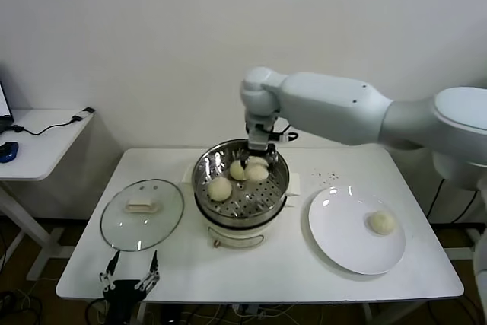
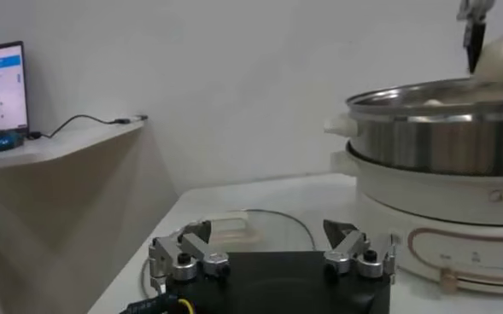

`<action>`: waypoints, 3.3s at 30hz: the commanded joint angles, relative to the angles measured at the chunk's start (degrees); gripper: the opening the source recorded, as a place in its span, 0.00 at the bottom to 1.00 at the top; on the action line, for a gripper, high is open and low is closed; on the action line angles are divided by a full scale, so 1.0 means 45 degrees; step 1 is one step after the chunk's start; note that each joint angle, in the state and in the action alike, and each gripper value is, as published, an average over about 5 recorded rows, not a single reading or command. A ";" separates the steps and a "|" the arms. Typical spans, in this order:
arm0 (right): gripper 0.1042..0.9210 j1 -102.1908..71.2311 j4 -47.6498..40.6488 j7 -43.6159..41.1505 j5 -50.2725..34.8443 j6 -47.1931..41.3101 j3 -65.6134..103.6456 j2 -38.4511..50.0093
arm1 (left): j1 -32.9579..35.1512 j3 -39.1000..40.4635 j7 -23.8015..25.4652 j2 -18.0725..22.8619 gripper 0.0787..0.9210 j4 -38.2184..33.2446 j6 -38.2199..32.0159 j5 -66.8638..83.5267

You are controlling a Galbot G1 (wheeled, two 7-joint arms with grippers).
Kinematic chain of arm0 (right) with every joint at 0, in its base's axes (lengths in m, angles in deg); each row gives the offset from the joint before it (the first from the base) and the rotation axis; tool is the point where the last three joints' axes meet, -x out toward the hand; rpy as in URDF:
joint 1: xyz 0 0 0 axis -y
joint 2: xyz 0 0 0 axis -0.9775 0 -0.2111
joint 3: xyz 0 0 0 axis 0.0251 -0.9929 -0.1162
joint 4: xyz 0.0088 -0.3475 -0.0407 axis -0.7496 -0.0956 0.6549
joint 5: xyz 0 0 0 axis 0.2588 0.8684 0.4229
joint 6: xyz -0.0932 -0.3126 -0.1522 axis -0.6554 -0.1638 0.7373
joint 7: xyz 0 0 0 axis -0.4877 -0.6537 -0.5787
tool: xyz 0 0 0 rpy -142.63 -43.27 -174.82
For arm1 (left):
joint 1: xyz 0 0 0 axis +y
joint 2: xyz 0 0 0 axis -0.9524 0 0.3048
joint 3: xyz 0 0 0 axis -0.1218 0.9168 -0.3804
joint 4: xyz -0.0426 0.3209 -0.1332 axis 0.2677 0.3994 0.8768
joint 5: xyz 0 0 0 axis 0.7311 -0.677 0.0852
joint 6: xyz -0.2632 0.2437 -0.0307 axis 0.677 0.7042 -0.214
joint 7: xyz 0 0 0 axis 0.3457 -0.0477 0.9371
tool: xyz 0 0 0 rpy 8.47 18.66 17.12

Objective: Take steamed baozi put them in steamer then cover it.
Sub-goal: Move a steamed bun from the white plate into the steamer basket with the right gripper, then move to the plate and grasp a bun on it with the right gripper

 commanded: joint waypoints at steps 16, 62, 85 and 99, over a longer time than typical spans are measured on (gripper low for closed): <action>0.72 -0.1386 0.0385 0.0273 0.0476 0.0539 -0.0143 -0.0868 | -0.0077 -0.0009 -0.0006 -0.0015 0.88 0.0308 -0.0071 0.0074; 0.88 -0.5539 -0.0567 0.1758 -0.1760 -0.8024 0.3697 1.0257 | 0.0090 0.0049 -0.0145 0.0012 0.88 -0.0177 -0.0004 -0.0020; 0.88 -0.8742 -0.3296 0.1467 0.0381 -0.7554 0.7101 0.8472 | 0.0222 -0.0081 -0.0189 0.0165 0.88 -0.0177 0.0141 -0.0393; 0.77 -0.8245 -0.3516 0.1352 0.0056 -0.7658 0.6798 0.8115 | 0.0349 -0.0081 -0.0193 0.0163 0.88 -0.0247 0.0087 -0.0398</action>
